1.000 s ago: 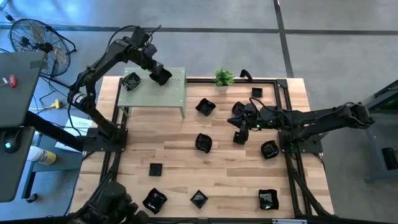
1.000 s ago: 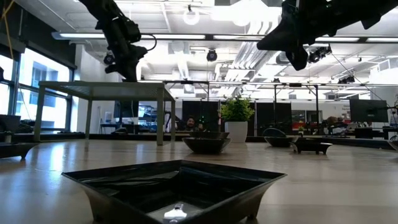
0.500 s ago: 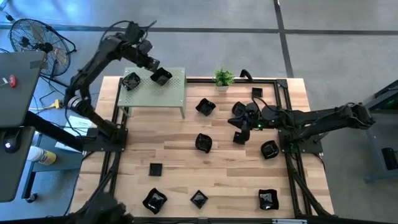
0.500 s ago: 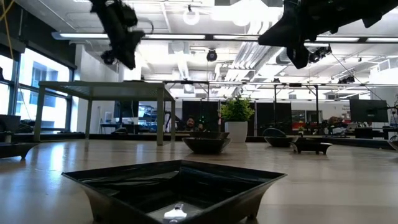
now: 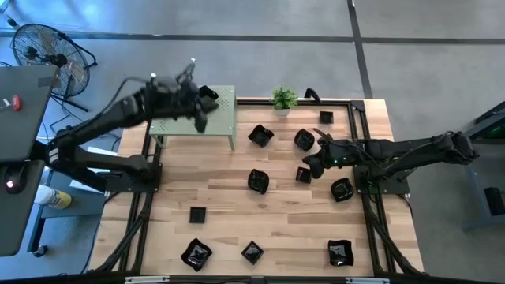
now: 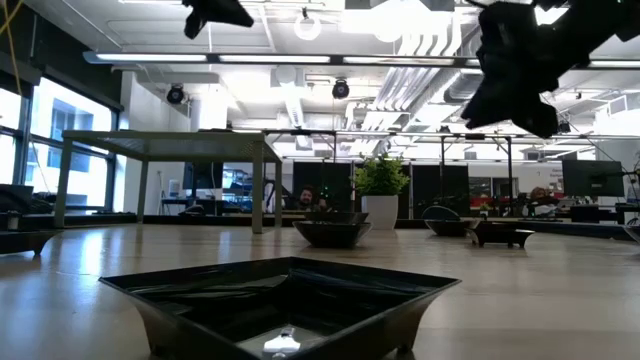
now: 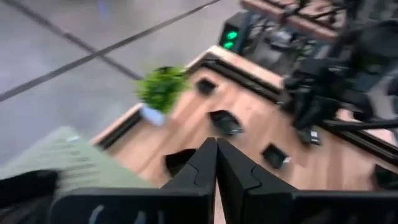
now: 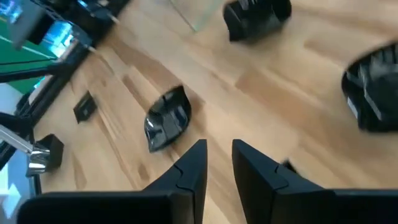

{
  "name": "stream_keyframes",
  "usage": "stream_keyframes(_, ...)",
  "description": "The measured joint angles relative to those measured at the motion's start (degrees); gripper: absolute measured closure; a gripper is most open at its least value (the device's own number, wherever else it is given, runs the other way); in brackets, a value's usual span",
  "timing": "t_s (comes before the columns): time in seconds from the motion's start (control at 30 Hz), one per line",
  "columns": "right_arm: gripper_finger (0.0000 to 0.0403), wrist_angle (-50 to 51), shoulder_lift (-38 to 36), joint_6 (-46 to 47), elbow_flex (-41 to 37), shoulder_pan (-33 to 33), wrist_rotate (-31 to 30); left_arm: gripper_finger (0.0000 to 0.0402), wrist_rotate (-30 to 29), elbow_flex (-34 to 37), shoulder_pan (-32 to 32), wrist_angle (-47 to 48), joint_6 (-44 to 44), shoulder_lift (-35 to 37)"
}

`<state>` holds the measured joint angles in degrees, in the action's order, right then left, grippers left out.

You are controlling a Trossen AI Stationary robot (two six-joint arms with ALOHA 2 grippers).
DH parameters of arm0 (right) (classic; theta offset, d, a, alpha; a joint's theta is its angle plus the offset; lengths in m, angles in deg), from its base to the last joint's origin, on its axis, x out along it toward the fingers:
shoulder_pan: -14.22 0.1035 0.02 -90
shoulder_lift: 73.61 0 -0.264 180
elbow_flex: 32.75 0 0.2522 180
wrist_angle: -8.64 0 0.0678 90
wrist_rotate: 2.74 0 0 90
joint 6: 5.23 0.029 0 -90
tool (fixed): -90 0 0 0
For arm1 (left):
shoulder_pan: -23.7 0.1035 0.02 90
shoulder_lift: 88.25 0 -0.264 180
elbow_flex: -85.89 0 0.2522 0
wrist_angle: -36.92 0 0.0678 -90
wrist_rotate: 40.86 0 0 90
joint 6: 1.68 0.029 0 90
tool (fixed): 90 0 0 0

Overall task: Pick & Place Mini shaped plates
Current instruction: Put the black square plate on the shelf

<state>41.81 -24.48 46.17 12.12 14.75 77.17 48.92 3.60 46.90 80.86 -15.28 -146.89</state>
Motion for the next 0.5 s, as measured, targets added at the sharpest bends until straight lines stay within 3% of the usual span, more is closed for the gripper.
stream_keyframes(0.2,0.0331,8.3,1.2,9.8,0.0,-0.3,3.3,0.0401,-4.6,14.9,-12.6,-19.9,-2.8,2.2)
stream_keyframes(0.33,0.0331,15.5,1.7,19.0,-0.1,0.0,2.5,0.0401,-5.8,23.0,-16.9,-31.9,-7.6,1.0)
stream_keyframes(0.5,0.0331,18.3,3.7,24.7,-0.1,0.8,2.2,0.0401,-7.8,28.6,-19.5,-37.3,-11.8,-0.4)
